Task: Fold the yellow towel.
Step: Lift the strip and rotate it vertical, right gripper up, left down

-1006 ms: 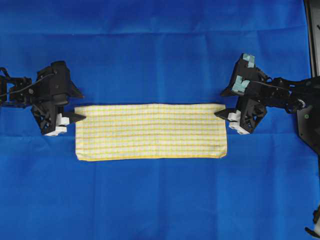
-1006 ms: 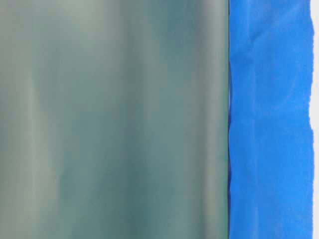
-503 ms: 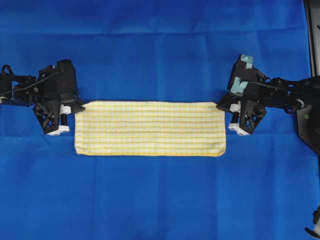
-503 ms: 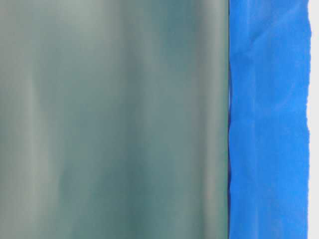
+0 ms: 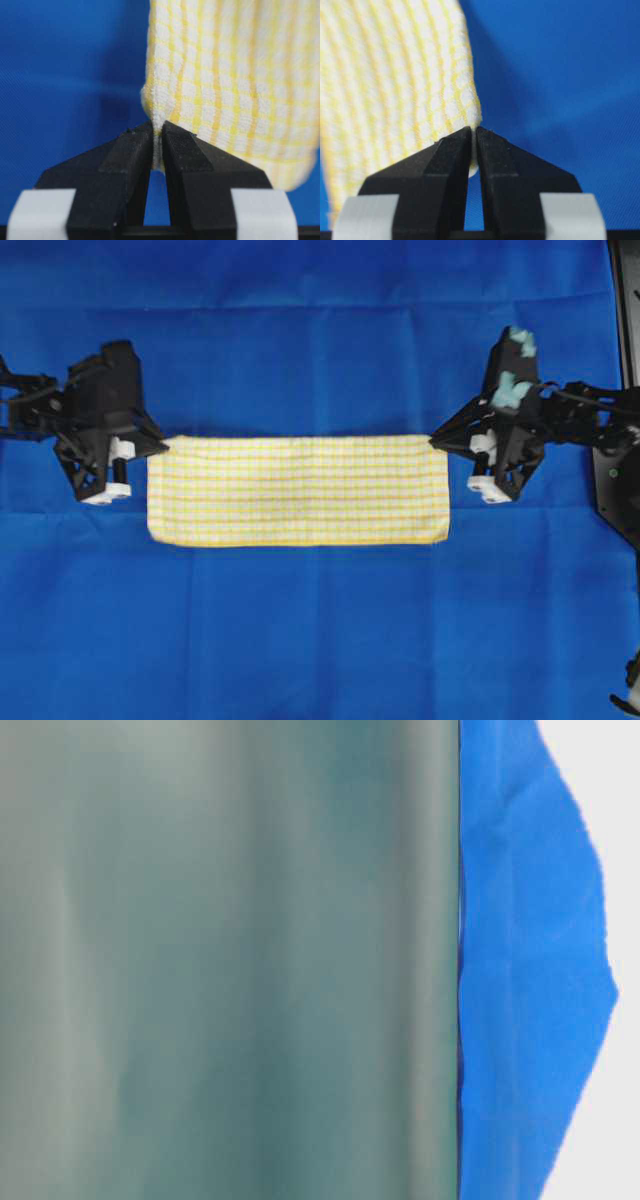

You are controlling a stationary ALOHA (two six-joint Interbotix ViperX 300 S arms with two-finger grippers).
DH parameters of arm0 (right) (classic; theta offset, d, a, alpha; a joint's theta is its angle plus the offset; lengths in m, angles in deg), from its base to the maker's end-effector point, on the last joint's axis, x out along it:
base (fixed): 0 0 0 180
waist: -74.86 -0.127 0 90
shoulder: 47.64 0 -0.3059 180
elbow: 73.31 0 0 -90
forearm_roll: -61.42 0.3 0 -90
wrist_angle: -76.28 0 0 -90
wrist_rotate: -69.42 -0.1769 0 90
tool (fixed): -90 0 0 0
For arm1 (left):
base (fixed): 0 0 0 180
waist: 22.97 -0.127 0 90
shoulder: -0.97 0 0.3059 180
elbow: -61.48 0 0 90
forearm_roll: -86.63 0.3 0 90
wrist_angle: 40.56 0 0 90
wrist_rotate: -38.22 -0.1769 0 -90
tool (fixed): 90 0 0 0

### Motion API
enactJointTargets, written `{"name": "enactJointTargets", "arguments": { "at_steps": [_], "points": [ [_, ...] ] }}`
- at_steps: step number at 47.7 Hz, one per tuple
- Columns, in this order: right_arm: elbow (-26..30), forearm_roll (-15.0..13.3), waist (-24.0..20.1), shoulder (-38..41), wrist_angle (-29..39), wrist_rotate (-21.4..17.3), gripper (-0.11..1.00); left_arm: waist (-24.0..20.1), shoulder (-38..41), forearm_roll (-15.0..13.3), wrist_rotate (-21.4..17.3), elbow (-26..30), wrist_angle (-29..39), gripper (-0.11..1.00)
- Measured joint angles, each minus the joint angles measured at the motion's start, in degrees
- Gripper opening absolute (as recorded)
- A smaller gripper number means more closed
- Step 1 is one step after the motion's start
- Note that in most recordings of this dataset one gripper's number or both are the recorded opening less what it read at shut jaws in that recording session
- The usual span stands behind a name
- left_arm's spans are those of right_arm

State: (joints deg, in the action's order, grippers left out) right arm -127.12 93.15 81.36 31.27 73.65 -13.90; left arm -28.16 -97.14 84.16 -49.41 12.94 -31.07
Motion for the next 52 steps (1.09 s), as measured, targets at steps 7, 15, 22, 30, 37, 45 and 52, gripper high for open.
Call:
{"name": "enactJointTargets", "arguments": {
  "at_steps": [7, 15, 22, 30, 37, 45, 52],
  "points": [
    [-0.1, -0.3, 0.4, -6.0, 2.4, 0.1, 0.04, 0.0, -6.6, 0.0, 0.0, 0.0, 1.5, 0.04],
    [0.0, -1.1, 0.6, -11.2, 4.7, 0.1, 0.04, 0.2, -13.3, 0.0, 0.1, -0.9, 1.8, 0.04],
    [0.0, -1.6, 1.1, -12.7, 5.0, 0.1, 0.04, 0.4, -15.8, 0.0, 0.6, -2.0, 1.8, 0.04],
    [0.0, -2.6, 3.7, -11.9, 4.4, 0.1, 0.04, 2.7, -15.5, 0.0, 0.7, -2.0, 0.4, 0.04],
    [0.4, -4.0, 8.3, -9.6, 3.0, 0.1, 0.04, 7.0, -14.0, 0.0, 1.5, -2.0, -3.3, 0.04],
    [1.9, -5.9, 13.9, -6.2, 1.3, 0.1, 0.04, 12.0, -11.3, 0.0, 3.0, -1.5, -7.9, 0.04],
    [4.3, -7.5, 18.0, -2.5, -0.2, 0.1, 0.04, 14.9, -8.2, 0.0, 3.0, 0.1, -11.0, 0.04]
  ]
}}
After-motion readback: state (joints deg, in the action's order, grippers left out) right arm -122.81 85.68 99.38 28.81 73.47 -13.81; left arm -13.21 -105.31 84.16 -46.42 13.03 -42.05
